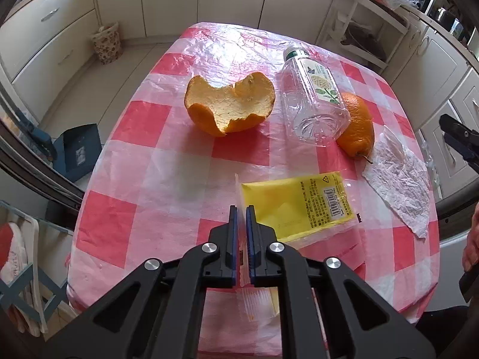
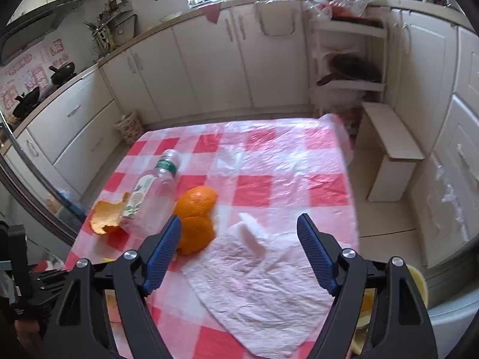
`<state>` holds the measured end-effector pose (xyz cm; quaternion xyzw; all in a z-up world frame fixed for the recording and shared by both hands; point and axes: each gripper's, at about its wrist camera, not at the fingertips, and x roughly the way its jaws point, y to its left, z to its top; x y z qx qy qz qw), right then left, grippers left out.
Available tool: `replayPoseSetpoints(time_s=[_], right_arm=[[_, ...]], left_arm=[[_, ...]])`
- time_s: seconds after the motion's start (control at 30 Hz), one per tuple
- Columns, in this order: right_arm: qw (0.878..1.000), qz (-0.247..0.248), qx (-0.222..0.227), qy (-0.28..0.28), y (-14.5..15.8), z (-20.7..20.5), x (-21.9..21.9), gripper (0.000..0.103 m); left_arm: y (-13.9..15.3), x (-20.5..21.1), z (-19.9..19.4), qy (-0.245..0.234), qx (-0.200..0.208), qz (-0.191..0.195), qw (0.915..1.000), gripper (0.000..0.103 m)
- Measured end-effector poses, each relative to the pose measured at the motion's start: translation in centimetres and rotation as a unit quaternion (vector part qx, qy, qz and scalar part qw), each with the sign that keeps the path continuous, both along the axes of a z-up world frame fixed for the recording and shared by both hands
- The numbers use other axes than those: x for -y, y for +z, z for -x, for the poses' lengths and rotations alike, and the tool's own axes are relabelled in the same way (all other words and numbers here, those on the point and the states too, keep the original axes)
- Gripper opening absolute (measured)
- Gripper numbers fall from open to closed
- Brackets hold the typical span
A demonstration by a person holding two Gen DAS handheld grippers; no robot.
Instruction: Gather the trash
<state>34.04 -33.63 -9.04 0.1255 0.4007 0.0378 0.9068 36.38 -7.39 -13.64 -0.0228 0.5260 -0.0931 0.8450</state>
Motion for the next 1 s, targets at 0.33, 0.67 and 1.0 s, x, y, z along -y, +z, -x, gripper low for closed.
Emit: replayPoseSetpoints(time_s=[0.33,0.67,1.0], right_arm=[[0.998,-0.002,-0.060,0.034,-5.0,-6.5,-6.2,0.071],[0.997,-0.003,-0.065,0.048,-6.3,-7.5,-7.0,0.031],[0.998,-0.041,0.005,0.050,-1.1,-4.0,-4.9,0.030]], left_arm=[[-1.0,-1.3,-0.6,0.007,-0.030,0.013,0.9995,0.008],[-1.3,-0.5,-1.5,-0.002,-0.031,0.007,0.9995,0.013],[0.5,-0.5,-0.4,-0.015,-0.002,0.045,0.9989,0.002]])
